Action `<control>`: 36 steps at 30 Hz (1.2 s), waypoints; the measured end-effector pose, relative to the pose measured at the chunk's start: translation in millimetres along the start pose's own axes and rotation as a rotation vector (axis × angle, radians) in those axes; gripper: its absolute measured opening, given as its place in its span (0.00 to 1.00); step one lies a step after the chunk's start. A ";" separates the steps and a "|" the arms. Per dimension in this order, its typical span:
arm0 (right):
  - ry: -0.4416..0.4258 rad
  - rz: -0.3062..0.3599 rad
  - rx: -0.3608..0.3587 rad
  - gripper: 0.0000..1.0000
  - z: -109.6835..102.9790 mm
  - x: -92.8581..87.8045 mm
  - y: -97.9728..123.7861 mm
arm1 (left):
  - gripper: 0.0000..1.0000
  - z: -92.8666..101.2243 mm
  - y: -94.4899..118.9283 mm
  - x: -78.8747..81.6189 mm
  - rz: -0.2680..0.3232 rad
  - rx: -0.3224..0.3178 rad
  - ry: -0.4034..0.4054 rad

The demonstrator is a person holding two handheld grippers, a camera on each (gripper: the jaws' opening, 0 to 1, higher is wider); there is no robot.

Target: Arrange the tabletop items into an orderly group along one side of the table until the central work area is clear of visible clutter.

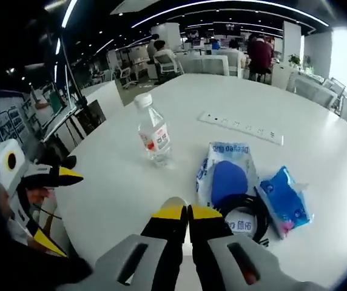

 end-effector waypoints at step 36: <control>-0.410 0.303 0.098 0.00 10.6 77.0 -61.2 | 0.99 -15.6 17.0 12.0 -0.036 0.045 0.065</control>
Point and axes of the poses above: the point that each gripper's makers call its tool centre point, and the gripper's own axes: y roughly backward along the fingers, z roughly to its right, x roughly out of its top, the point moved 4 cm from there along y, roughly backward along the fingers, and after that the axes turned 7 degrees about x, right-handed, at the moved point
